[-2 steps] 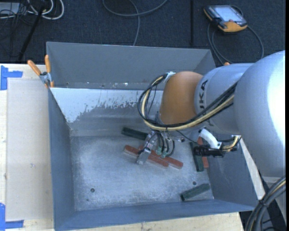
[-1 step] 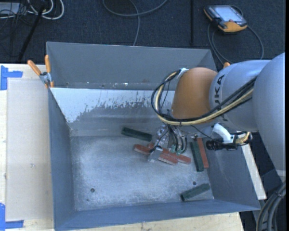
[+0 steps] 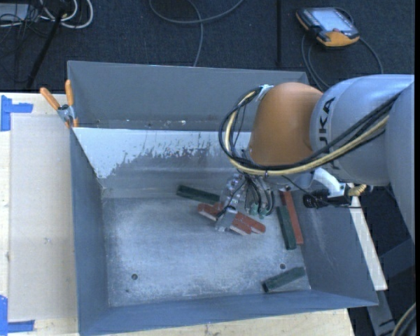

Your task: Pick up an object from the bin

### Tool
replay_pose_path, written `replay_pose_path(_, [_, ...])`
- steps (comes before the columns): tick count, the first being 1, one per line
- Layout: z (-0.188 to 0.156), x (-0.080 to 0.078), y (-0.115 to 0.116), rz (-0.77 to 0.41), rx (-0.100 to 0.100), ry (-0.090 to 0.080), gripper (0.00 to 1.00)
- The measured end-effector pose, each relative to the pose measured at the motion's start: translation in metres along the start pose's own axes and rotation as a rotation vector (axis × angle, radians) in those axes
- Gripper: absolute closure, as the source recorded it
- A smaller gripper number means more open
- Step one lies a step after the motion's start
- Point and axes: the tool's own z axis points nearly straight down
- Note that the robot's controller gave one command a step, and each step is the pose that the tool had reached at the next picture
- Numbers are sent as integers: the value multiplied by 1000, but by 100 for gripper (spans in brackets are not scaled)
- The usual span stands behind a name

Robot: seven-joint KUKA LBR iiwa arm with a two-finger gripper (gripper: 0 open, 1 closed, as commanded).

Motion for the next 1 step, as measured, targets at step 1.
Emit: replay_pose_path(1, [-61,-10,0,-18,-7,-3,100])
